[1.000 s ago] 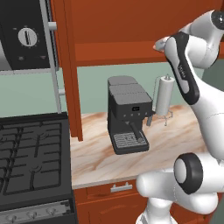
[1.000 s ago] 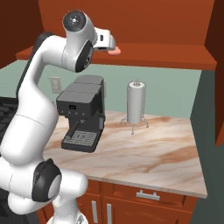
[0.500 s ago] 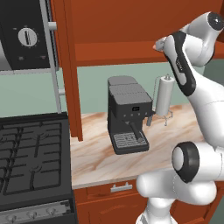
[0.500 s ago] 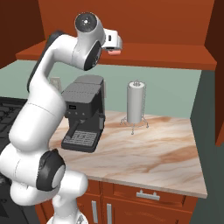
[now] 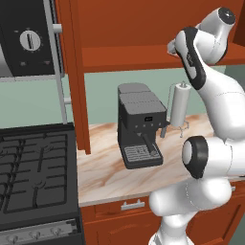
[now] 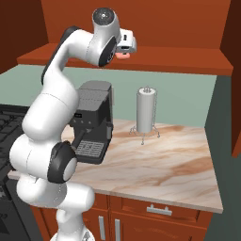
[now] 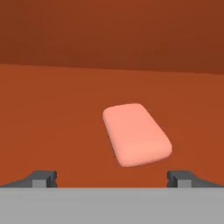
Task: Open the cabinet. Pick the bar soap and place it next to the sink. Then close the cabinet.
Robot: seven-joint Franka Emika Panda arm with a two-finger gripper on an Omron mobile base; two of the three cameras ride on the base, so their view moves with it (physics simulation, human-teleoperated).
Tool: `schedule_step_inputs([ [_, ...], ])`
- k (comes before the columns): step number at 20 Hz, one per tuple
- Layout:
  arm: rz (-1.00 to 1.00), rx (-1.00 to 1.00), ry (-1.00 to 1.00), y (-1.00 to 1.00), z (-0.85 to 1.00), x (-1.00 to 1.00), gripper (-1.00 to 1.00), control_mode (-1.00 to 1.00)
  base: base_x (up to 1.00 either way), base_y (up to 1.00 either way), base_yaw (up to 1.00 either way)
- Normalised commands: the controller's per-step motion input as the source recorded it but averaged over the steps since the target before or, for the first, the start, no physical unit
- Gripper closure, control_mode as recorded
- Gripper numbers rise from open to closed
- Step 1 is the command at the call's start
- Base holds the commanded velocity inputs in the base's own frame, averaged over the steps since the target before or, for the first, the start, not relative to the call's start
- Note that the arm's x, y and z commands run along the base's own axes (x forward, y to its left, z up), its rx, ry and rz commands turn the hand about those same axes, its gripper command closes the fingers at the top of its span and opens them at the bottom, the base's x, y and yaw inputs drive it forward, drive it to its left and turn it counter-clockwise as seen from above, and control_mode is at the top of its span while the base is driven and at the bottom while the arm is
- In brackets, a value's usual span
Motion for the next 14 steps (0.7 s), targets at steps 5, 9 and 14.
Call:
schedule_step_inputs([
  [5, 0.05, 0.02, 0.00, -0.03, 0.00, 0.32, -1.00, -1.00, 0.00, 0.00, 0.00],
  [9, 0.02, 0.02, 0.00, -0.01, -0.01, 0.31, -1.00, -1.00, 0.00, 0.00, 0.00],
  [14, 0.00, 0.01, 0.00, -0.01, -0.12, 0.28, -1.00, -1.00, 0.00, 0.00, 0.00],
])
